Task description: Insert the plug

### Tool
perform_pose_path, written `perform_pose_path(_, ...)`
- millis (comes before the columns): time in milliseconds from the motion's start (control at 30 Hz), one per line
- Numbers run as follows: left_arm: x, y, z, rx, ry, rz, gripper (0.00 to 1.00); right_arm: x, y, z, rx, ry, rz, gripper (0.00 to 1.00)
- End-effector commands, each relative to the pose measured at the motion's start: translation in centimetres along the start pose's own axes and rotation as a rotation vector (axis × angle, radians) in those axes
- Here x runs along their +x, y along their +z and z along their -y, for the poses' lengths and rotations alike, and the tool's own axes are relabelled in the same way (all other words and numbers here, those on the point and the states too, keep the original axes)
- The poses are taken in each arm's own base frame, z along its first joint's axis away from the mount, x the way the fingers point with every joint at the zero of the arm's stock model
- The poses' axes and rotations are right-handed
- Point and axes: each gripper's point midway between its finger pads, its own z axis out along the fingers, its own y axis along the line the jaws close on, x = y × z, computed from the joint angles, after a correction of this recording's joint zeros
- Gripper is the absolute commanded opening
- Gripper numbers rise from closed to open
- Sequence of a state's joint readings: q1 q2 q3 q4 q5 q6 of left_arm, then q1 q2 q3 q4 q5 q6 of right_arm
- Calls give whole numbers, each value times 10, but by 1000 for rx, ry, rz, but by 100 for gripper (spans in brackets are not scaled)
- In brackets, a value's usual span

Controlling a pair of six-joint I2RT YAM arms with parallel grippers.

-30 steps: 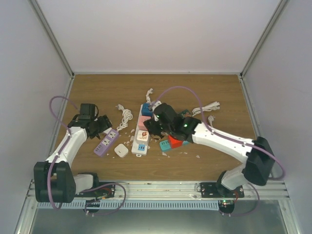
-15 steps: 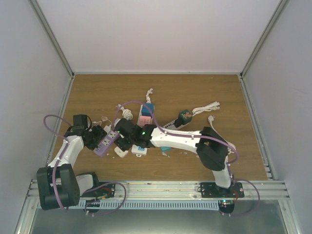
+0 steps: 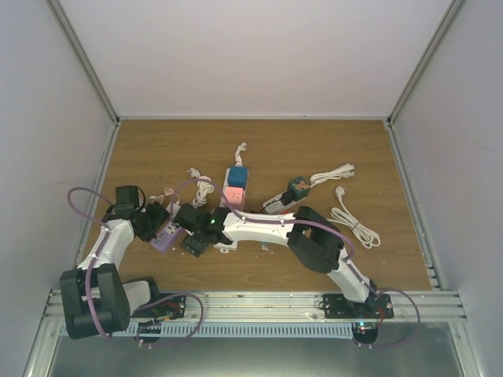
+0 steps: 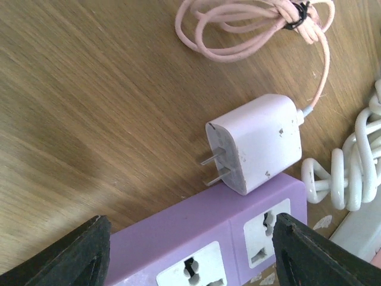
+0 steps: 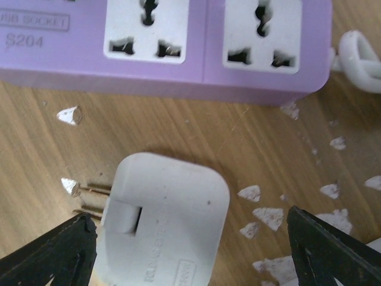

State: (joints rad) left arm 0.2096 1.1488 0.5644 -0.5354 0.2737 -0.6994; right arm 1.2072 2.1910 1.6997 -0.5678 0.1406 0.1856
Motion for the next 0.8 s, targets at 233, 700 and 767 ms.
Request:
perform_pose_path(233, -5, 3, 1, 52, 3, 13, 75, 31, 4, -19, -29, -73, -106, 88)
perform_pose_path(700, -9, 2, -3, 35, -12, 35, 76, 50, 21, -15, 7, -99, -196, 79)
perform_pose_path(767, -10, 1, -3, 35, -13, 42, 75, 50, 22, -16, 3, -95, -198, 73)
